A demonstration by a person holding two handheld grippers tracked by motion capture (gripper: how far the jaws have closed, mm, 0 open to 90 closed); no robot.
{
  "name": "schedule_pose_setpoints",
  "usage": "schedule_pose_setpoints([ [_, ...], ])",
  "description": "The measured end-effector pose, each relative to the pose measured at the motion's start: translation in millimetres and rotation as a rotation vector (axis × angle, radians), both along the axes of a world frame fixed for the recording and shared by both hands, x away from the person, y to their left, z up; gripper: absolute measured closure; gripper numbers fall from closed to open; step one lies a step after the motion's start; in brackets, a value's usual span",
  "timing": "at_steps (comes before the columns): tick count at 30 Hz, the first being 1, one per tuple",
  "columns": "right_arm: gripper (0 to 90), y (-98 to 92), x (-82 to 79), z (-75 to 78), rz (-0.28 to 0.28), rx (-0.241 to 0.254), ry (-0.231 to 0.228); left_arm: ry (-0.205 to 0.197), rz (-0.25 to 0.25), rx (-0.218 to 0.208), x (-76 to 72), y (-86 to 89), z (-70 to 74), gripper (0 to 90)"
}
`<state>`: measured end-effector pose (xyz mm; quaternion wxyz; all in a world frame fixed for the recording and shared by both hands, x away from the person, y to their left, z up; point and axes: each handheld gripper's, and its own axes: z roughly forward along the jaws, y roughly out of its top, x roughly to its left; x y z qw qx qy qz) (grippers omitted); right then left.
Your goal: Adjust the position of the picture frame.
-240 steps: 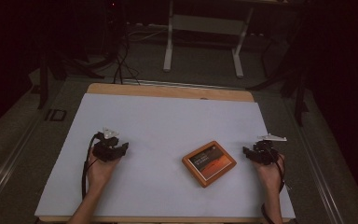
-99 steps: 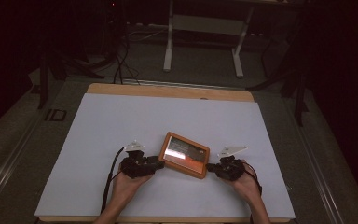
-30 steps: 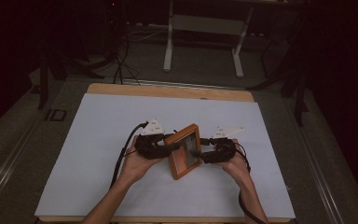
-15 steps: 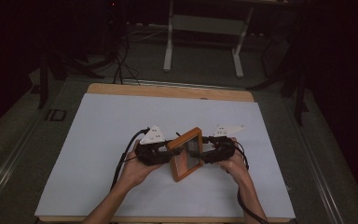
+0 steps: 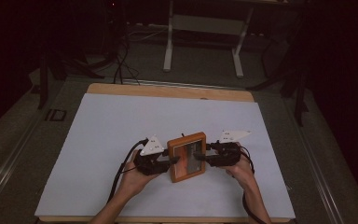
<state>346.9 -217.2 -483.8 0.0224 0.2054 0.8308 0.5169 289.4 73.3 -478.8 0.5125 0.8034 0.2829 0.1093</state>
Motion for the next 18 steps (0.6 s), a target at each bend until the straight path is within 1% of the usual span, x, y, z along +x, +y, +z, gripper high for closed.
schedule_pose_setpoints([
  [2,53.2,-1.3,-2.1,0.9,0.003,0.002,0.002,0.007,-0.002,-0.005,-0.1,0.5,-0.1,64.6],
  [3,54.0,-1.9,-3.6,1.4,0.003,0.003,0.003,0.017,-0.009,-0.017,-0.7,2.3,-0.3,65.1],
  [4,54.8,-2.6,-5.3,1.7,0.007,0.008,0.001,0.017,-0.009,-0.017,-0.7,2.3,-0.3,65.8],
  [5,54.8,-2.6,-5.3,1.7,0.007,0.008,0.001,0.023,-0.016,-0.030,-1.1,3.8,-0.8,65.8],
  [6,54.8,-2.6,-5.3,1.7,0.007,0.008,0.001,0.023,-0.016,-0.030,-1.1,3.8,-0.8,66.7],
  [7,56.7,-4.5,-11.8,2.6,0.017,0.015,0.001,0.060,-0.054,-0.072,-0.1,9.5,-1.2,68.1],
  [9,58.0,-4.0,-14.5,2.9,0.022,0.007,0.009,0.080,-0.067,-0.081,1.5,12.8,-0.5,68.2],
  [11,58.7,-1.6,-15.6,1.9,0.025,-0.003,0.020,0.084,-0.072,-0.083,2.2,14.6,-0.5,68.2],
  [12,59.1,-0.8,-15.3,1.4,0.027,0.002,0.026,0.093,-0.074,-0.095,3.7,18.2,-1.0,68.1],
  [15,59.9,2.9,-13.6,-0.2,0.027,0.022,0.049,0.095,-0.073,-0.103,5.3,22.2,-0.8,67.8],
  [16,60.2,4.2,-12.8,-0.5,0.026,0.027,0.053,0.094,-0.070,-0.116,7.5,26.7,0.1,67.6],
  [17,60.2,4.2,-12.8,-0.5,0.026,0.027,0.053,0.094,-0.070,-0.116,7.5,26.7,0.1,67.3],
  [18,61.1,7.3,-12.0,-0.5,0.022,0.043,0.065,0.099,-0.062,-0.135,10.1,31.5,1.2,66.9],
])
